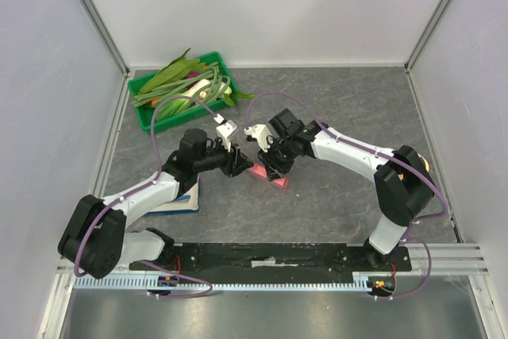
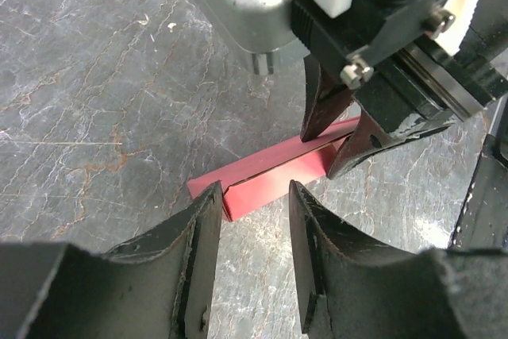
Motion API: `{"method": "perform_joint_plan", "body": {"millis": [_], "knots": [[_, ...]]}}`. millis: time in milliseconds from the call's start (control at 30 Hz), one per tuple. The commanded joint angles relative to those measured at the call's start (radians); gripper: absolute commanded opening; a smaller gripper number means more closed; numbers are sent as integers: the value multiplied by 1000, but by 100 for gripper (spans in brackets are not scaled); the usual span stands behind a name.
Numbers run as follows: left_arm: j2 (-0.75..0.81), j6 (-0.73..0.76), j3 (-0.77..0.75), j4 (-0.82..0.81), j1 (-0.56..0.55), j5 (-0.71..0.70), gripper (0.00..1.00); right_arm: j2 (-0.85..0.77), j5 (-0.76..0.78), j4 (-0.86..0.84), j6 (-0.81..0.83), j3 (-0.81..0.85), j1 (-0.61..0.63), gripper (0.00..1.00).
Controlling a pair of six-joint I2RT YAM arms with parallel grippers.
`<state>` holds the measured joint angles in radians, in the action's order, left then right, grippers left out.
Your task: Fold the paper box
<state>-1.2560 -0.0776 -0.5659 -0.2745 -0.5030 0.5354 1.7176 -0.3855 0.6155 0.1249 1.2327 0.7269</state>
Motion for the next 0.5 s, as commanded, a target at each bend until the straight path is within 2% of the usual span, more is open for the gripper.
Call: {"method": "perform_joint_plan", "body": {"millis": [0,400,433,467], "knots": [[-5,76,-19,-28,15,54,46,30,-24,64,24,10,-4,0],[-34,142,-22,-12,20,0,45,33,-24,62,21,10,-6,0],[-36,145,-23,-14,20,6,45,31,-23,61,19,10,-6,0],[-37,147,-23,-17,21,14,40,31,-20,62,19,11,-6,0]]}}
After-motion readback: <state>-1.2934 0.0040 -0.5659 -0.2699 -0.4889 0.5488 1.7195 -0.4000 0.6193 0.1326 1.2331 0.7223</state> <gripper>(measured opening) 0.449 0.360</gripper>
